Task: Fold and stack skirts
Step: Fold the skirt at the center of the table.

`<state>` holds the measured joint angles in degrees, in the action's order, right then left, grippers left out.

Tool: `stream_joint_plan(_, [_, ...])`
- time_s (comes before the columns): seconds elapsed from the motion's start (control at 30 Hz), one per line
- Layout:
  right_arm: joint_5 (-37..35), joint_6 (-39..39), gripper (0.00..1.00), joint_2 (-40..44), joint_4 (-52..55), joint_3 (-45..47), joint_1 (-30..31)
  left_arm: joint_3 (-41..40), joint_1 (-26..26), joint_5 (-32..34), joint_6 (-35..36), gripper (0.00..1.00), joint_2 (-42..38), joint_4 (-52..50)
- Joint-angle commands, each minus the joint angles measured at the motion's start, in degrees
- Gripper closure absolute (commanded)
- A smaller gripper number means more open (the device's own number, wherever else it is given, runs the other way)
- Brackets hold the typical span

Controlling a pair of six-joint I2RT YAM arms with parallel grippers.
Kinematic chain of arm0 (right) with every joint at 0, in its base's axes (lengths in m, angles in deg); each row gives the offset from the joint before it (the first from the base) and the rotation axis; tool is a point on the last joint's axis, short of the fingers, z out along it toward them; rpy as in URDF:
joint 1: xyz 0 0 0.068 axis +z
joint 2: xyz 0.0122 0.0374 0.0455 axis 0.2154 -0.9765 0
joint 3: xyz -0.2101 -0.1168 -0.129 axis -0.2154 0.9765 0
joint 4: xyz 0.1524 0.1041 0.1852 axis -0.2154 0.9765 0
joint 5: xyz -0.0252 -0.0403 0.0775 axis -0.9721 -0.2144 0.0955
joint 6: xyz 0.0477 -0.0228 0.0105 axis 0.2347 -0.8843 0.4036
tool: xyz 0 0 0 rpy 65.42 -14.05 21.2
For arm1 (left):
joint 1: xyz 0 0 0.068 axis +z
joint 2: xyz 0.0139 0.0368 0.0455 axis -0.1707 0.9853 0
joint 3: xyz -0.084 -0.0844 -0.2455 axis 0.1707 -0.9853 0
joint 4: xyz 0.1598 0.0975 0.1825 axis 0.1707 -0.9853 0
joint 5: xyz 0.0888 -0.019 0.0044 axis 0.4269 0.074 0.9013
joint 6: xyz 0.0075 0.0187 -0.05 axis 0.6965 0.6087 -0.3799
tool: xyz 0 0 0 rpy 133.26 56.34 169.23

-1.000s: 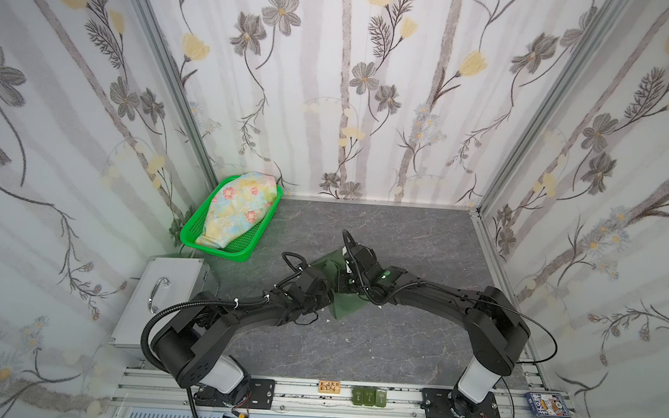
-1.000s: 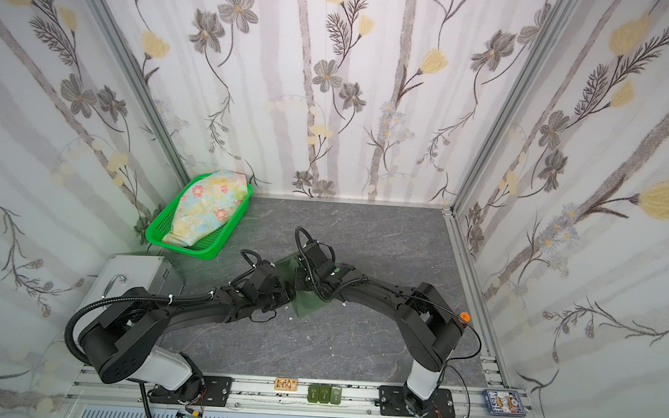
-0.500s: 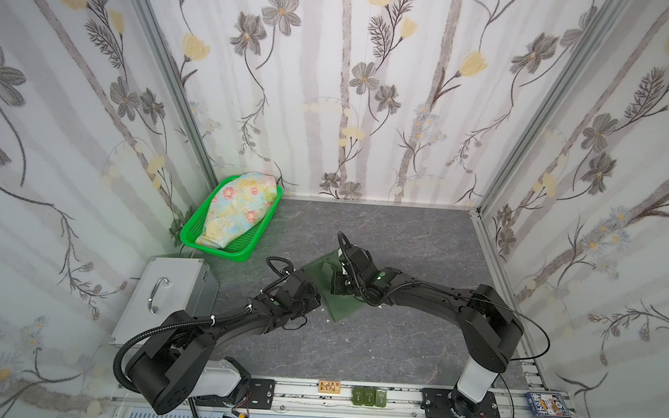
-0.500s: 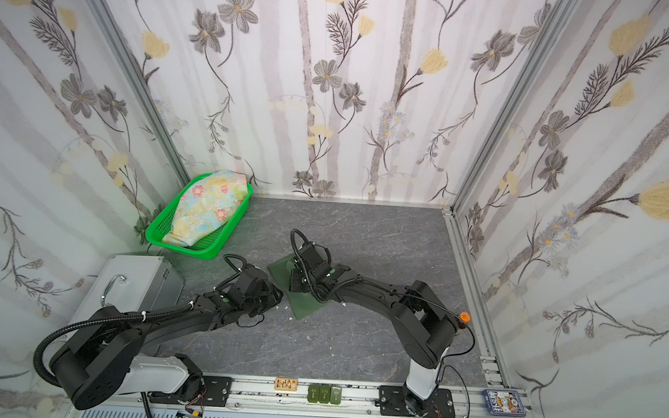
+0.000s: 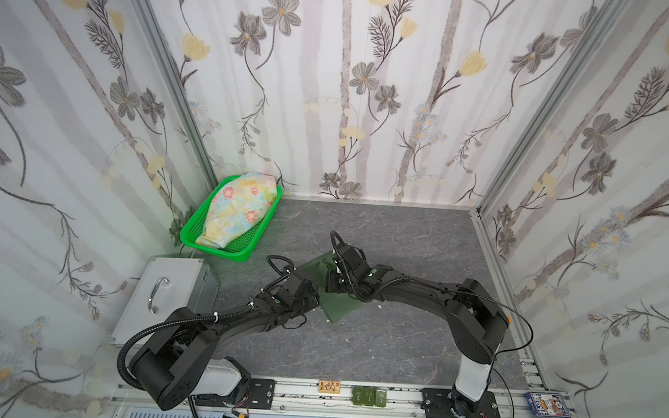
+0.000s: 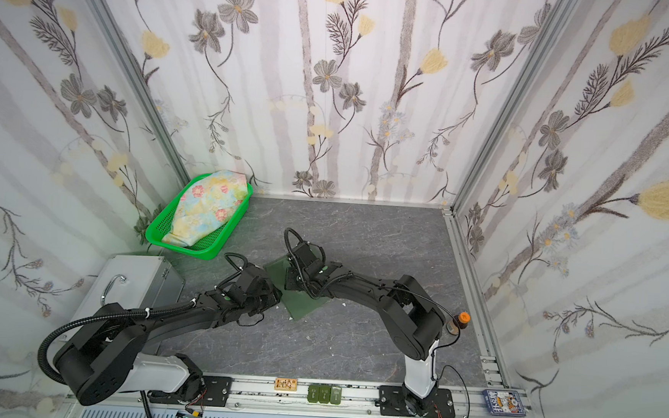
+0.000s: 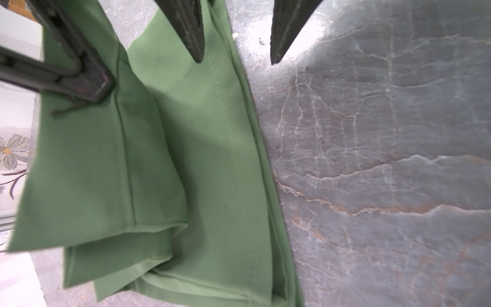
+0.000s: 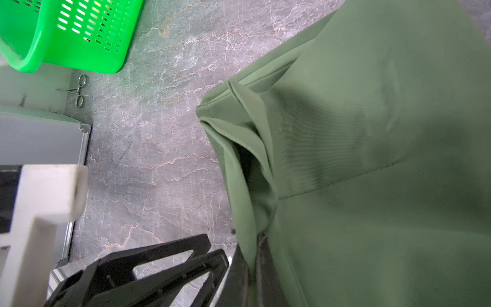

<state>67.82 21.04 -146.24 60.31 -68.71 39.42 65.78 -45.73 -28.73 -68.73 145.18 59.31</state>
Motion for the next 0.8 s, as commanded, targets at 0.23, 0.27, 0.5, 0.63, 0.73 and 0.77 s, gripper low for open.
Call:
stream_joint_plan(0.23, [1.84,1.11,0.85,-1.99,-2.16,-1.93,2.09,-1.36,1.10,1.84,-0.39,0.58,-2.14,-0.33])
stream_joint_plan(0.27, [2.10,1.20,0.75,-2.09,-2.24,-2.06,2.28,-1.46,1.17,1.89,-0.32,0.58,-2.39,-0.34])
stream_joint_plan(0.5, [5.10,0.97,0.53,1.48,-4.86,-0.83,2.96,-3.15,2.23,2.27,-0.77,0.58,-6.87,-0.42])
stream_joint_plan(0.63, [4.97,0.31,0.52,5.91,-4.93,1.29,2.02,-2.41,2.48,1.76,0.39,0.58,-6.68,-0.51])
stream_joint_plan(0.73, [4.82,-0.17,0.51,9.14,-4.70,3.98,-0.06,-1.21,2.44,1.65,0.59,0.56,-5.44,-0.43])
stream_joint_plan(0.77, [4.46,-0.52,0.52,10.13,-4.71,5.27,-1.10,-0.58,2.42,1.89,0.79,0.54,-5.41,-0.36])
